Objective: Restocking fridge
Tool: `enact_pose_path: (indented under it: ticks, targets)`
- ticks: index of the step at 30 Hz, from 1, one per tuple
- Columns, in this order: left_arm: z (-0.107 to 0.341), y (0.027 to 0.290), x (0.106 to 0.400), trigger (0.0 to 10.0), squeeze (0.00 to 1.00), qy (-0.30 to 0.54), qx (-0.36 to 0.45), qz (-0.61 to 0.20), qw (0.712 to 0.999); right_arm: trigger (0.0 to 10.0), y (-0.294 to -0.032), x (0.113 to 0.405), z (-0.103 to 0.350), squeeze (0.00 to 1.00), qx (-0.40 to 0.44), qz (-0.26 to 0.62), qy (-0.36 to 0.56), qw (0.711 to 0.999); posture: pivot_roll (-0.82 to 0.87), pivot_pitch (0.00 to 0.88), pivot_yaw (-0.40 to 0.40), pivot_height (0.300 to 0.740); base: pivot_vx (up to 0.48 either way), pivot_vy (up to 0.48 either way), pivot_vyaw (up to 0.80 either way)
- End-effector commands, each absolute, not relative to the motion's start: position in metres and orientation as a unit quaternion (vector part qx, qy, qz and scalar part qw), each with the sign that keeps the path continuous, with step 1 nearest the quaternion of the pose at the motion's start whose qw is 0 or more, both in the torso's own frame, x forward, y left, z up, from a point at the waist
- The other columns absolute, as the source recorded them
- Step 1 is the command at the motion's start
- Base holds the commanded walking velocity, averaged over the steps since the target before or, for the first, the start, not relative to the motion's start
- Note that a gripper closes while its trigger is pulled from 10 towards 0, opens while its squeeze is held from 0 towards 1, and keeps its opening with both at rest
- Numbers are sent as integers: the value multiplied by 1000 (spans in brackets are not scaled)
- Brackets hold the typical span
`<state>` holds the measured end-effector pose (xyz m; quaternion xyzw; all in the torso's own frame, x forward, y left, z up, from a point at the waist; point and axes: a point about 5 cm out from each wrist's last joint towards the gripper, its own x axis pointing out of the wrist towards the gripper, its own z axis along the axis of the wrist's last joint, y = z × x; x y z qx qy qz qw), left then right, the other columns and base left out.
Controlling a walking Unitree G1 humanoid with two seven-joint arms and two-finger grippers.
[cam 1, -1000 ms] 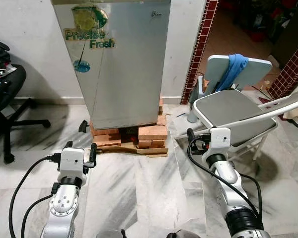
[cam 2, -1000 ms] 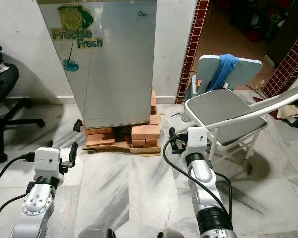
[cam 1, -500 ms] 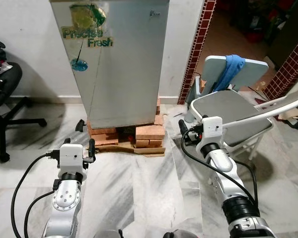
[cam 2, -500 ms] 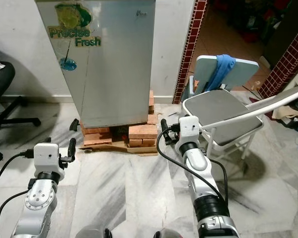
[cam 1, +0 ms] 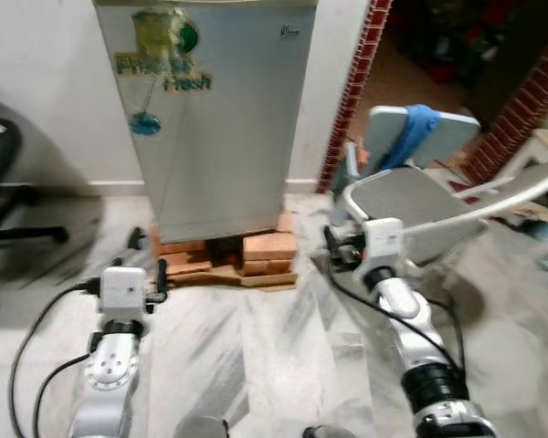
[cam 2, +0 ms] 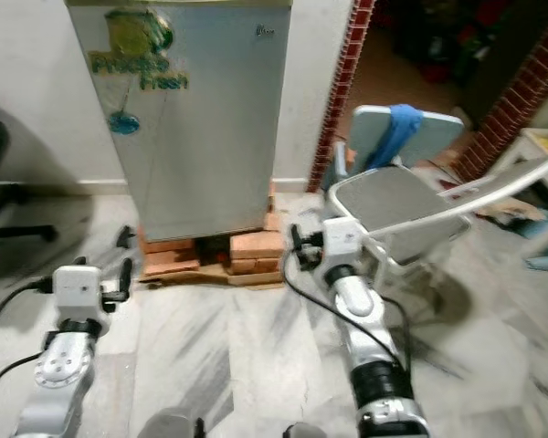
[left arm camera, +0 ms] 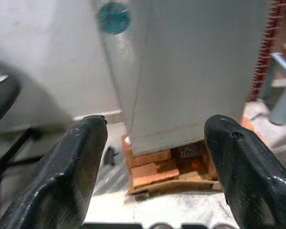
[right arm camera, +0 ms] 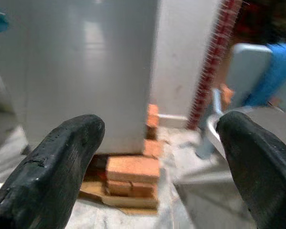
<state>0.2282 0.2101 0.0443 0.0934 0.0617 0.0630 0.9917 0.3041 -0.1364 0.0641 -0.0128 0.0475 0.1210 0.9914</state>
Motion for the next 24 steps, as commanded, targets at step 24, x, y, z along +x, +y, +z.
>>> enact_pose_path:
  ticks: [24]
  targets:
    - [49, 214, 230, 10000, 0, 62, 78, 1, 995, 10000, -184, 288, 45, 0, -18, 16, 83, 996, 146, 0, -10, 740, 0, 480, -529]
